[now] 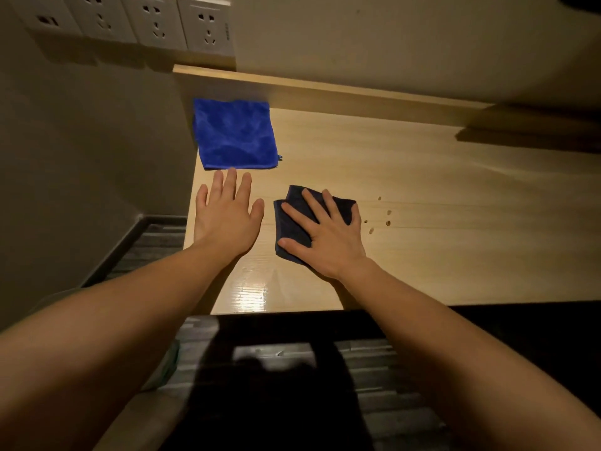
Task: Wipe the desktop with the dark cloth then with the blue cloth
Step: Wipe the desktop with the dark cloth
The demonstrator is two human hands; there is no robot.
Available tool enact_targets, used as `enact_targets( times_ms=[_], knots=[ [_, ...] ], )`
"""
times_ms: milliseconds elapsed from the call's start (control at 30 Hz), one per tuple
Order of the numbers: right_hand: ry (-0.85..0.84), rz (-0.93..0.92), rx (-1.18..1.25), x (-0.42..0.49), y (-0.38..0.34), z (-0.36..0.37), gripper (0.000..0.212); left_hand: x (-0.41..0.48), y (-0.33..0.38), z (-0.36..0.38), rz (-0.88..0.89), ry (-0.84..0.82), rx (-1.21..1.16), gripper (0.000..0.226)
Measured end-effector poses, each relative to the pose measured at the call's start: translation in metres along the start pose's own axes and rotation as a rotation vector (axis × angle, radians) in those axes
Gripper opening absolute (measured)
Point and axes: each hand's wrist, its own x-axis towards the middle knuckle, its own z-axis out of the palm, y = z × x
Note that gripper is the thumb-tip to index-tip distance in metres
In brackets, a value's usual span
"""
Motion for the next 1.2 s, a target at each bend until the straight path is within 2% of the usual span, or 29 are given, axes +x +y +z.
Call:
enact_targets(
  times_ms=[233, 500, 633, 800, 900, 1033, 1133, 1200],
  knots=[
    [-0.030, -0.028, 0.050, -0.054, -0.020, 0.009, 0.071, -0.003, -0.006, 0.001, 0.022, 0.019, -0.082, 0.070],
    [0.190, -0.083, 0.172, -0.097, -0.031, 0.033, 0.055, -0.012, 0.016, -0.007, 0.236, 0.051, -0.105, 0.062],
    [0.335, -0.165, 0.187, -0.122, -0.029, 0.040, 0.041, -0.003, 0.053, -0.006, 0.254, 0.030, -0.172, 0.063],
    [0.223, -0.176, 0.560, -0.135, -0.019, 0.007, 0.028, 0.000, 0.079, 0.012, 0.151, -0.027, -0.221, 0.065],
    [0.304, -0.134, 0.659, -0.114, 0.005, -0.029, 0.026, -0.001, 0.086, 0.020, 0.107, -0.042, -0.128, 0.070],
    [0.442, -0.109, 0.550, -0.030, 0.061, -0.067, 0.025, 0.000, 0.088, 0.024, 0.116, -0.040, -0.030, 0.070],
    [0.388, -0.094, 0.433, 0.042, 0.104, -0.084, 0.027, -0.003, 0.092, 0.026, 0.102, -0.027, -0.014, 0.071],
    [0.332, -0.114, 0.316, 0.087, 0.126, -0.092, 0.036, -0.001, 0.093, 0.026, 0.086, -0.023, 0.003, 0.071]
  ],
)
